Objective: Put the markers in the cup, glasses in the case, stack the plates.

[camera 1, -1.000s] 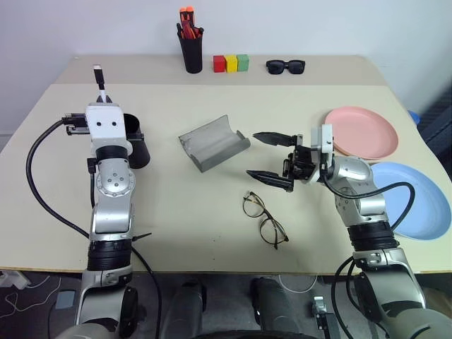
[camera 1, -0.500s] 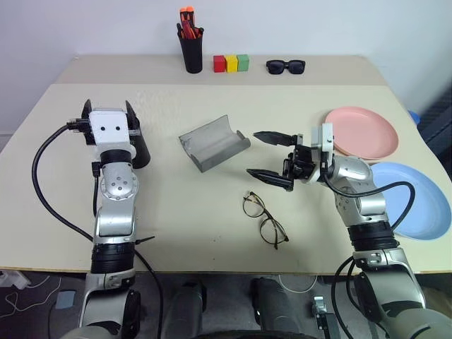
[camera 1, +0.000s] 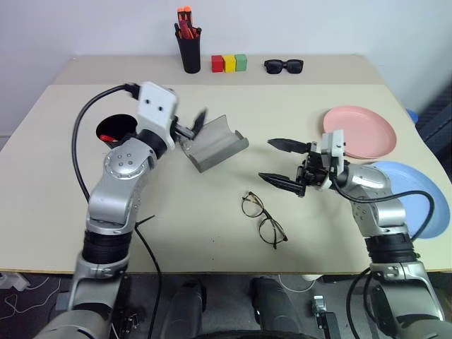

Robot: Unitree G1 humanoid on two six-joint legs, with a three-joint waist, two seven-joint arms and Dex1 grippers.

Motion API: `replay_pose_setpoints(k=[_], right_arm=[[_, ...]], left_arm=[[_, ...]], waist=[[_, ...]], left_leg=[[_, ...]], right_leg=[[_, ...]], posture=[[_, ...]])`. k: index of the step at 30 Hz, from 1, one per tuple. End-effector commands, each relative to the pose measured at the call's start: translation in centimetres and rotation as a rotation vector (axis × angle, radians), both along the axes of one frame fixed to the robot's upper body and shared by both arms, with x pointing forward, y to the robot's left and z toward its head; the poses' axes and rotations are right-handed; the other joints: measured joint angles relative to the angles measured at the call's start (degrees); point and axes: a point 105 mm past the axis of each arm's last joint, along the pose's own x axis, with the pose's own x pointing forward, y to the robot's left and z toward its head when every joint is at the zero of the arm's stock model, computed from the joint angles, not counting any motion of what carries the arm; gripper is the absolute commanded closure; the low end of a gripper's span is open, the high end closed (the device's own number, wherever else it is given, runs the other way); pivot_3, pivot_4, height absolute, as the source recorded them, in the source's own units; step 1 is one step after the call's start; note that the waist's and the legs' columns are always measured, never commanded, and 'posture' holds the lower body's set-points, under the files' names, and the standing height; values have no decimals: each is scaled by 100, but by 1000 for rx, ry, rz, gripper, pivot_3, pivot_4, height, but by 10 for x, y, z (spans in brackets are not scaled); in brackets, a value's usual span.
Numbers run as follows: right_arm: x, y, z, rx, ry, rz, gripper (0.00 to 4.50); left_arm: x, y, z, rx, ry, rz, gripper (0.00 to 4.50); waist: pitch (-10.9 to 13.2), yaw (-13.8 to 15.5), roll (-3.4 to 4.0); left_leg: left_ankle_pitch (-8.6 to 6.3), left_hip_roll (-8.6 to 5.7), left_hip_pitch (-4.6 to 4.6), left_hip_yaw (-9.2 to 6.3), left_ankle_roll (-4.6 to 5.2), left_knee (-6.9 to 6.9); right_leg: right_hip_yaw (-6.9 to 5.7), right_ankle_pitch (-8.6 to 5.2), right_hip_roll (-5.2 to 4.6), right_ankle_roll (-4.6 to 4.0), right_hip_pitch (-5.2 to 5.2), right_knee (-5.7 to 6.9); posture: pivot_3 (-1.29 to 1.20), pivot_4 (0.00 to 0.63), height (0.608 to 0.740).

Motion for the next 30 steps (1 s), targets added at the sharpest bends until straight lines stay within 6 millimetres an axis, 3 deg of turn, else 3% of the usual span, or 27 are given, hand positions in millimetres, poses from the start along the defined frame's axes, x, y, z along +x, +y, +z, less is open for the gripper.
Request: replay_pose_setpoints(k=[1, 12, 19, 22, 27, 30], right_arm=[[-7, -12, 11, 8, -54, -37, 0], [-21, -34, 2, 11, -64, -144, 0], [-25, -40, 4, 11, -75, -172, 0], [-27, -43, 4, 7, -77, -187, 0], [-29, -44, 6, 2, -81, -205, 0], [-29, -43, 7, 2, -85, -211, 0]], left_arm=[[-7, -12, -3, 116, 93, -103, 48], [6, -29, -53, 308, 395, -95, 48], [26, -32, -86, 376, 529, 2, 48], [32, -42, -92, 367, 554, -6, 845], [30, -55, -91, 382, 545, -71, 3322], [25, -57, -92, 413, 522, -131, 3322]], waist=[[1, -24, -1], [1, -81, -2], [2, -80, -2], [2, -61, -2], [2, -69, -2], [2, -83, -2]], left_leg=[[0, 0, 0, 0, 0, 1], [0, -1, -1, -1, 1, 3], [0, -1, -2, -2, 1, 6], [0, -1, -2, -2, 1, 6], [0, -2, -4, -1, 1, 6], [0, -2, -2, -1, 1, 4]], right_leg=[[0, 0, 0, 0, 0, -1], [1, -2, -1, 3, 2, -2], [1, -2, -1, 3, 4, -2], [1, -2, -1, 4, 4, -2], [1, -2, -2, 5, 3, -4], [1, -2, -2, 4, 3, -3]], posture=[[0, 150, 740], [0, 150, 740], [0, 150, 740], [0, 150, 740], [0, 150, 740], [0, 150, 740]])
